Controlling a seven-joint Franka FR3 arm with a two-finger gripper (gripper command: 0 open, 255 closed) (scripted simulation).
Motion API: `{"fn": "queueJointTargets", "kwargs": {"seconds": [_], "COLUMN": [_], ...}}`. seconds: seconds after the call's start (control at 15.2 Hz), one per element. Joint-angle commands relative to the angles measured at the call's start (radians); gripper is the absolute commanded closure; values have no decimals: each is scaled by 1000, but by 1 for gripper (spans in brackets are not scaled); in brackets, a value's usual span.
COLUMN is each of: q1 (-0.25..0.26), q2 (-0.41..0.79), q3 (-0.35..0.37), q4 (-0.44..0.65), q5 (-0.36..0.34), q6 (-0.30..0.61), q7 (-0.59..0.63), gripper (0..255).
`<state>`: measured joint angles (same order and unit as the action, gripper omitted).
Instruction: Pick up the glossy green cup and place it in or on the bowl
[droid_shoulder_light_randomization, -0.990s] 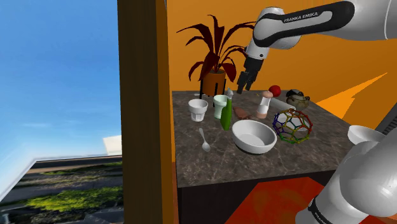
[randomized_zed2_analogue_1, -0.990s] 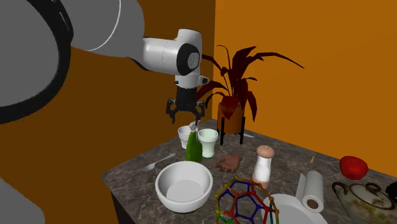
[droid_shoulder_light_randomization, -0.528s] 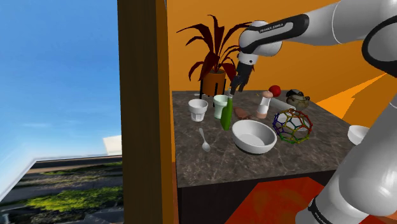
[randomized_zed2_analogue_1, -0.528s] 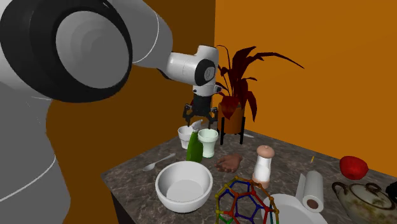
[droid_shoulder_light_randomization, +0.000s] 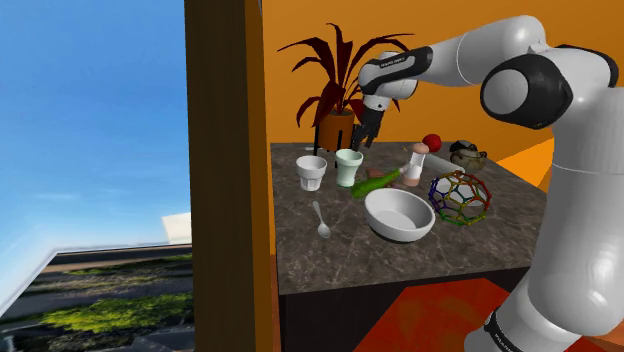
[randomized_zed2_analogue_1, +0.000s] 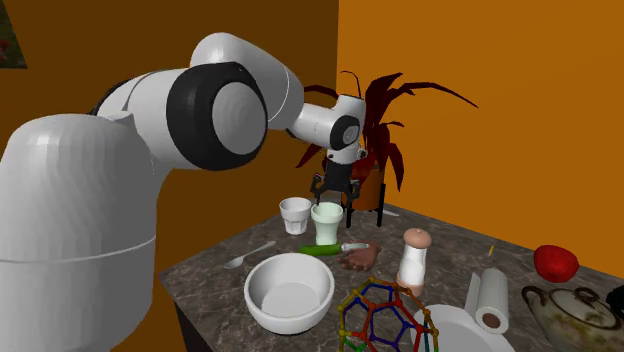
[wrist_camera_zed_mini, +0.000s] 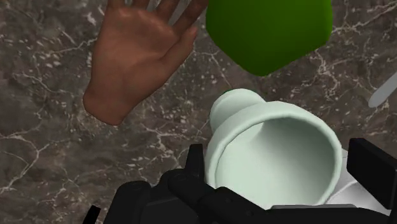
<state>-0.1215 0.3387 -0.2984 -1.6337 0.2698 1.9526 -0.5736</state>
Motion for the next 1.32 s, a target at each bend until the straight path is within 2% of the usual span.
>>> {"fn": "queueJointTargets", "kwargs": {"seconds": [0.0,0.2,0.73,1.19,1.25], "q1": [-27,-65,-56,-56,-56], "q2": [85,197,225,225,225], "q3": [2,10,20,20,20], "q4": [94,224,168,168,168], "q5": [28,57,71,71,71], "q6": [-20,-50,34,34,34], "q7": [-19,-32,-43,-43,-43], "gripper": [0,0,0,0,255]}}
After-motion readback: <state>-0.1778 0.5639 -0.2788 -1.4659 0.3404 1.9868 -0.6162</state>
